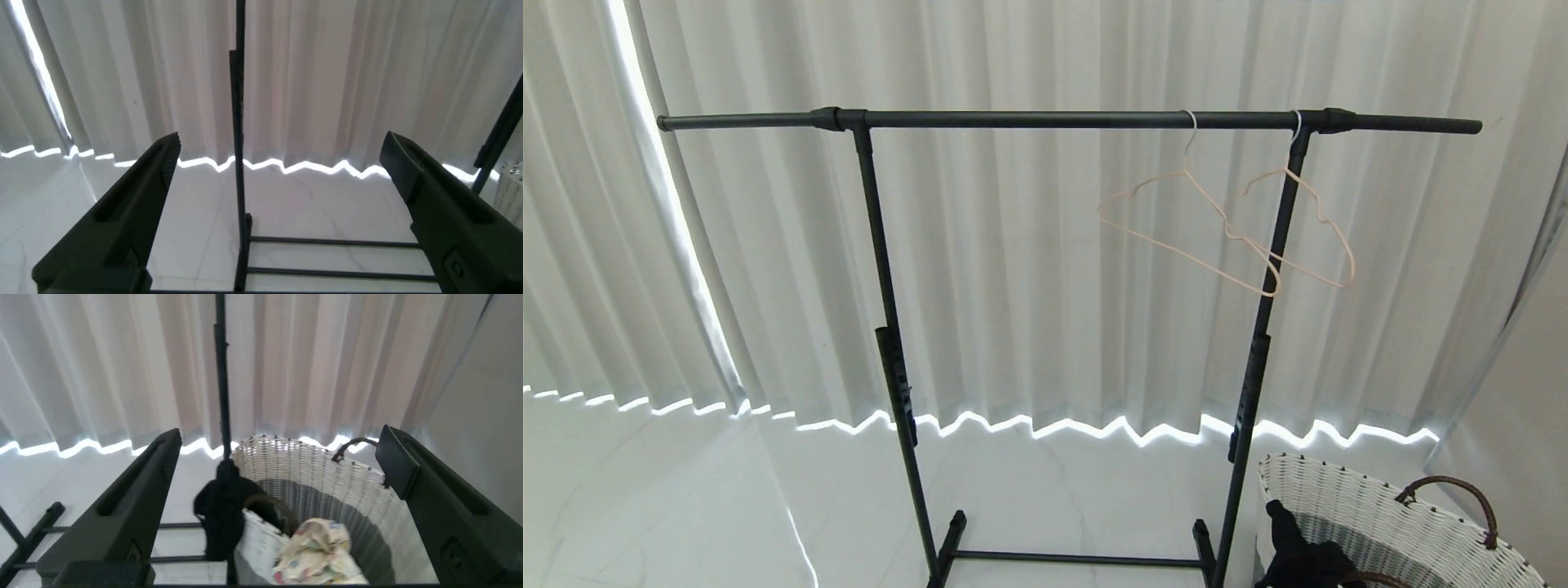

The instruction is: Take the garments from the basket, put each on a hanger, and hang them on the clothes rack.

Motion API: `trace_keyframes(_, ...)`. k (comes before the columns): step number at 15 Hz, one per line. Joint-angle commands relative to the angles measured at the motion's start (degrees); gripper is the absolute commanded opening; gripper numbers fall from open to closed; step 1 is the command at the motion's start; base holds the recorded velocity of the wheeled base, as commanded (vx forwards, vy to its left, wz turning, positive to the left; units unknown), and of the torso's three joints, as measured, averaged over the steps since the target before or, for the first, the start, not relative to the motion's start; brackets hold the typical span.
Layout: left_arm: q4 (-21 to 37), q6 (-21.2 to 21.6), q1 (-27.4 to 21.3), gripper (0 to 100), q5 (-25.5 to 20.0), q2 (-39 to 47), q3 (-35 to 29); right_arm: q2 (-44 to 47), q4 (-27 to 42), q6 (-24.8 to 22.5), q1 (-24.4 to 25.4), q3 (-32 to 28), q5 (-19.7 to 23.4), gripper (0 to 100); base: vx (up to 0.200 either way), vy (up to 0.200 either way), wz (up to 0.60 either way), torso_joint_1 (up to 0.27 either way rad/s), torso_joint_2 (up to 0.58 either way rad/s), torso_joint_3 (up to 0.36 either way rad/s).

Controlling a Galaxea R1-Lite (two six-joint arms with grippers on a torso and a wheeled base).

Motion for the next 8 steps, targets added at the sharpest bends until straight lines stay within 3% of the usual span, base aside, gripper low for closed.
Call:
trace_keyframes(1,0.04,-0.02,-0.07,100,0.01,0.09,-0.01,0.0,-0.02,-0.01,-0.09,-0.01,0.01,100,0.0,-0.2,0.0,-0.002,0.0,0.007)
trace_keyframes(2,0.04,0.06,-0.07,100,-0.08,0.09,-0.01,0.0,-0.02,-0.01,-0.09,0.07,0.01,100,0.0,-0.2,0.0,0.002,0.01,0.002)
trace_keyframes(8,0.04,-0.2,-0.07,100,-0.26,0.09,-0.01,0.0,-0.02,0.17,-0.09,0.07,0.01,100,0.0,0.0,0.0,0.0,0.0,0.0)
